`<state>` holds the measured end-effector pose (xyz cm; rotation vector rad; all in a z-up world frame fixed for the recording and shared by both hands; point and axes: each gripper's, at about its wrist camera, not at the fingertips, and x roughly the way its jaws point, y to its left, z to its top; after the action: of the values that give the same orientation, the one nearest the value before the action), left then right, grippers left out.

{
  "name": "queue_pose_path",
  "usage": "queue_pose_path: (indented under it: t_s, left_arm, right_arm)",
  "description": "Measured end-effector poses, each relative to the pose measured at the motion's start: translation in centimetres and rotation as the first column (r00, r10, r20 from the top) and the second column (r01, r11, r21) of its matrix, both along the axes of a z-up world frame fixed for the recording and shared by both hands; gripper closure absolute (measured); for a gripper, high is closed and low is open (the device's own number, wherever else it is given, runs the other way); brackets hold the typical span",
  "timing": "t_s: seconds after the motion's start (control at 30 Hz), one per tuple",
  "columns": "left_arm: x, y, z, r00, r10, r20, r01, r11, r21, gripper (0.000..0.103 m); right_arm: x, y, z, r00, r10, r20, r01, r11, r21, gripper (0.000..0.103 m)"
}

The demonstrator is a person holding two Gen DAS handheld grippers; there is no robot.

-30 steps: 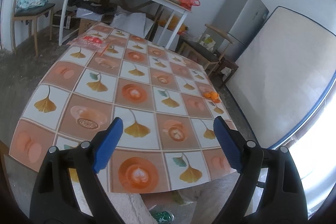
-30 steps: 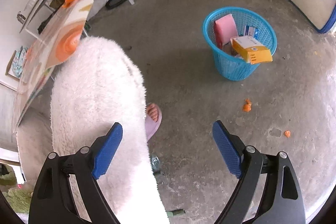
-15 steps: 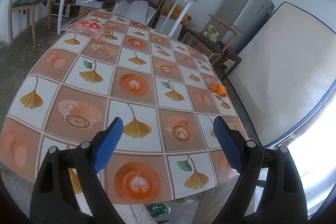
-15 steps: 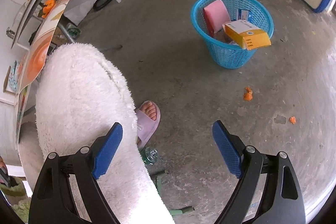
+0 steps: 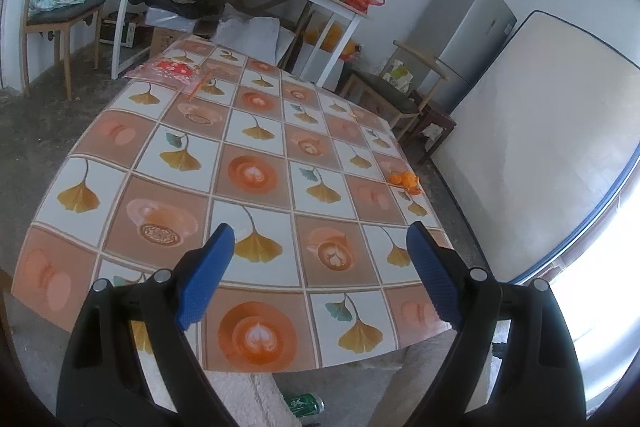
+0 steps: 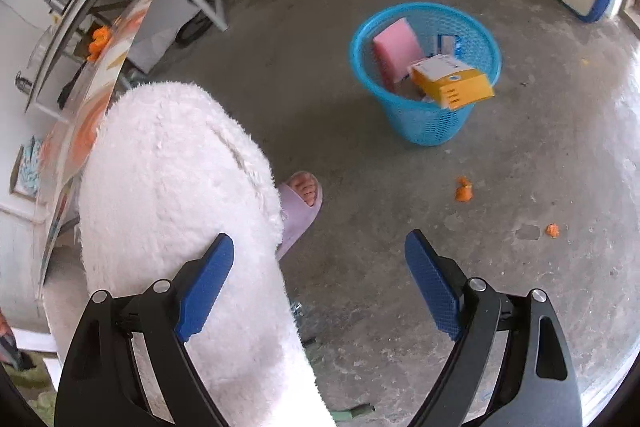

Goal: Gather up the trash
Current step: 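Move both open tools away from the wastebasket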

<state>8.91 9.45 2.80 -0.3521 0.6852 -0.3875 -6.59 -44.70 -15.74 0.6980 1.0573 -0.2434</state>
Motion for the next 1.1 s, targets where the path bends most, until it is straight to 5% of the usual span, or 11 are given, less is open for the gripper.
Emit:
queue_pose_path:
  t_s: [0.33,0.83,1.1]
  left_arm:
    - [-1.3,-2.8,2.4,0.998,-0.053,0.021,0.052,0.998,0.025,0.019]
    - [-2.6,-4.1,3.3,0.995,-0.082,0.061,0.081,0.996,0.024,0.019]
    - [-2.0,-5.5,3.8,0.992,-0.105,0.069,0.102,0.994,0.033,0.019]
  right_arm:
    - [-3.4,-3.4,-1.7,0.987,-0.151,0.063,0.144,0.984,0.101,0.018]
    - [-6.3,-5.2,-2.2,0.963,-0.26,0.074,0.249,0.96,0.126,0.018]
    - [-10.6,-6.9,-5.3,0.912,-0.41,-0.002,0.4,0.889,0.223,0.018]
